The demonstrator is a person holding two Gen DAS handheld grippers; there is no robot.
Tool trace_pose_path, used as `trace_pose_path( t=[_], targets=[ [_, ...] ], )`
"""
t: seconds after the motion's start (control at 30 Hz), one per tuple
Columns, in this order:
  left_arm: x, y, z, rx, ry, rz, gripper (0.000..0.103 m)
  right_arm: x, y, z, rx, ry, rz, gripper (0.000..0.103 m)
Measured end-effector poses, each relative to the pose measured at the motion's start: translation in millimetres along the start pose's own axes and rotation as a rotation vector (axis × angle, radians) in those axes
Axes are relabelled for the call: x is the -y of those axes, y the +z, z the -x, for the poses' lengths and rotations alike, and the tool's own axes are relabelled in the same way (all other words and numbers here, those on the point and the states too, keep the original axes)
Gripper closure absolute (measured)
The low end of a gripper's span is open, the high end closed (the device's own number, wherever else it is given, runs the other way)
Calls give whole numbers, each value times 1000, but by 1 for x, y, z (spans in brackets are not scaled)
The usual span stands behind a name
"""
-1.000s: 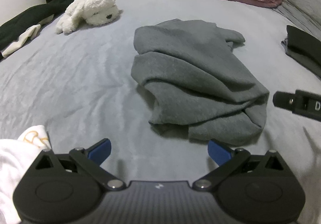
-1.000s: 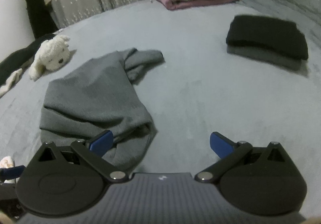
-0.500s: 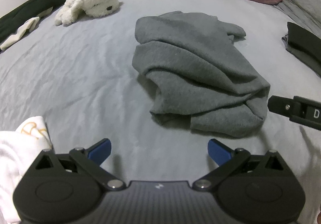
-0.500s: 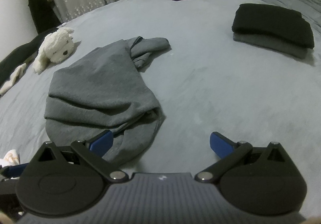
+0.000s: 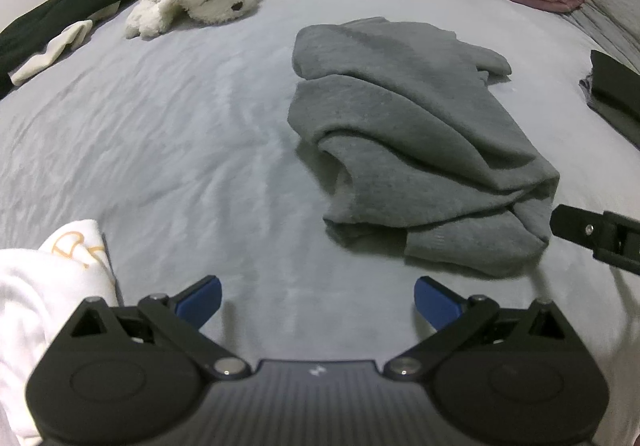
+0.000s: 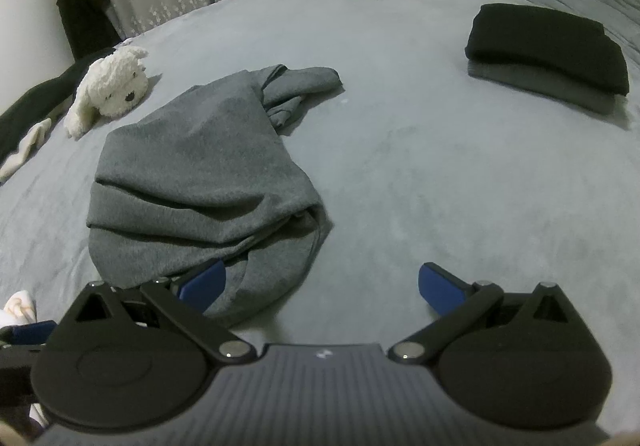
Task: Fold clothes
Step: 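Move both grippers toward the crumpled grey sweatshirt on the bed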
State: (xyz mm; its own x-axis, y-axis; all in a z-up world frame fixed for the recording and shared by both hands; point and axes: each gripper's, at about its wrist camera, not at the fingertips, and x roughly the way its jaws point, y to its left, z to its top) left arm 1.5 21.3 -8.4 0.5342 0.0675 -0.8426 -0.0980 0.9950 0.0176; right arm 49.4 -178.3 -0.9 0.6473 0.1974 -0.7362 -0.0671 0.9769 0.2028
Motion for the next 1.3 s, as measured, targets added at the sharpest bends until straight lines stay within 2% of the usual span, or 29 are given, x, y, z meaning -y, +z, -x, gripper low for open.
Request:
trace_pose_path(
  t=[1.3],
  targets=[
    [-6, 1, -15, -23, 45, 24, 0, -7, 1, -17, -39, -14, 41, 0]
  ],
)
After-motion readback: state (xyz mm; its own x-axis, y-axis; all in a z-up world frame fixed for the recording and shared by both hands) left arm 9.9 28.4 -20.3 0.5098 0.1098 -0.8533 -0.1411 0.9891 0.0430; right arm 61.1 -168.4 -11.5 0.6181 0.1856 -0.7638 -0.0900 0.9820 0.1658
